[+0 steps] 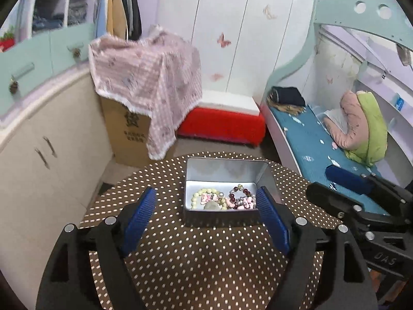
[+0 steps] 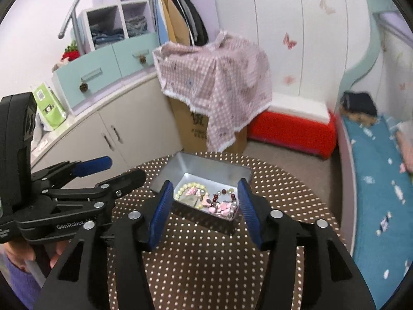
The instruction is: Organize jewelry
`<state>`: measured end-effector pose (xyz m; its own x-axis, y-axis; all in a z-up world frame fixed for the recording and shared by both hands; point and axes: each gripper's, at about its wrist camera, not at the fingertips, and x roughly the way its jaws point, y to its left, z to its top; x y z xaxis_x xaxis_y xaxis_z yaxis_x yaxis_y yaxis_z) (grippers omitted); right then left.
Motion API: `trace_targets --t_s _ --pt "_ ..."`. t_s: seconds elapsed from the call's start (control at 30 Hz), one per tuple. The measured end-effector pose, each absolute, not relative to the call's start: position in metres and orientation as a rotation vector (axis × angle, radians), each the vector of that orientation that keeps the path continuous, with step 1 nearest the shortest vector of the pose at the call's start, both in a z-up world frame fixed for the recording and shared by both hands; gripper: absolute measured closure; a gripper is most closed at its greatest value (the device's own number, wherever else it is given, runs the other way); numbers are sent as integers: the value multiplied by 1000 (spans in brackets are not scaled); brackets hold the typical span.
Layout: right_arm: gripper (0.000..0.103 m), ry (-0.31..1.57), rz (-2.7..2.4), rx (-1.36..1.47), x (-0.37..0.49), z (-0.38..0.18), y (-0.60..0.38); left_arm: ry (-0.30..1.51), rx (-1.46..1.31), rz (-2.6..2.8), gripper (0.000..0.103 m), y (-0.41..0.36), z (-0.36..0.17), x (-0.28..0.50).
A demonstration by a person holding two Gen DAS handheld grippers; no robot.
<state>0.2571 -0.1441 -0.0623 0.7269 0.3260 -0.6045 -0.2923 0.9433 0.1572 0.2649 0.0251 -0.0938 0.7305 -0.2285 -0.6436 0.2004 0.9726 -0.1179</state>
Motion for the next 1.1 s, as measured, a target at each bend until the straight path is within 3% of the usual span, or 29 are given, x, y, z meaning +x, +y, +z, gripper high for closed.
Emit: trace_targets --t_s 0.1,1.1 --pt "43 629 329 33 225 -45 -144 661 -28 -243 26 24 -79 233" --pt "33 230 191 -64 -25 73 -139 188 30 -163 26 17 28 -5"
